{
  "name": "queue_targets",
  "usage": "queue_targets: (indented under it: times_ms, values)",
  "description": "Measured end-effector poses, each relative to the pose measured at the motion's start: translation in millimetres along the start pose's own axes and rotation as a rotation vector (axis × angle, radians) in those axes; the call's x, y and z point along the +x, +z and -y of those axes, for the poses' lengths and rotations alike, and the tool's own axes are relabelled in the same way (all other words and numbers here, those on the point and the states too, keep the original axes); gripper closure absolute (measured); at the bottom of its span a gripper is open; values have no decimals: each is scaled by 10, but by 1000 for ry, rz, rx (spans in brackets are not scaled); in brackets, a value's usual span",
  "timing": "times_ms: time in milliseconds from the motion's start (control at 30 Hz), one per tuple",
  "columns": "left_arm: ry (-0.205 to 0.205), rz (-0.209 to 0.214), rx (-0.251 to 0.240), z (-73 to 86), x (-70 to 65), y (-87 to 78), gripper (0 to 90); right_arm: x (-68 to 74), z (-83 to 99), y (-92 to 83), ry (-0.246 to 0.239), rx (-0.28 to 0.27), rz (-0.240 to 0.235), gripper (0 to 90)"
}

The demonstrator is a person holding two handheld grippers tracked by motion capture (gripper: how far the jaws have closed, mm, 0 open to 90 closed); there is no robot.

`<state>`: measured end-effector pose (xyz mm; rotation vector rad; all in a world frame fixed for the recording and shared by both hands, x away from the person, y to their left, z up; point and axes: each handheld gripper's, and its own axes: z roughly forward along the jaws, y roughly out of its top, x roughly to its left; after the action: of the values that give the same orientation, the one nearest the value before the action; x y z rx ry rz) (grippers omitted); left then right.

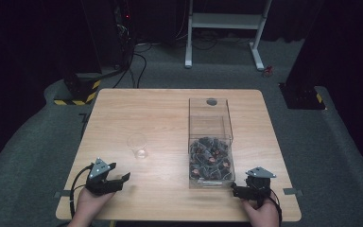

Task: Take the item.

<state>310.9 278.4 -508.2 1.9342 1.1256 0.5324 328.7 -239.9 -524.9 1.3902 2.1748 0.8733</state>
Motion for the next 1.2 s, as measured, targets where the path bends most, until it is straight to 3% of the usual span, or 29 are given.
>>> queue_targets:
  times_ms: [400, 667, 933, 1200]
  values:
    - [-3, 31, -27, -145, -86, -45, 267, 0, 0, 0, 0, 0, -1, 77]
    - [30, 41, -43, -260, -196, -49, 266, 0, 0, 0, -1, 0, -1, 77]
    - [21, 55, -48, -313, -258, -29, 254, -1, 0, 0, 0, 0, -2, 78]
    - [48, 70, -65, -405, -330, 10, 253, -1, 0, 0, 0, 0, -2, 78]
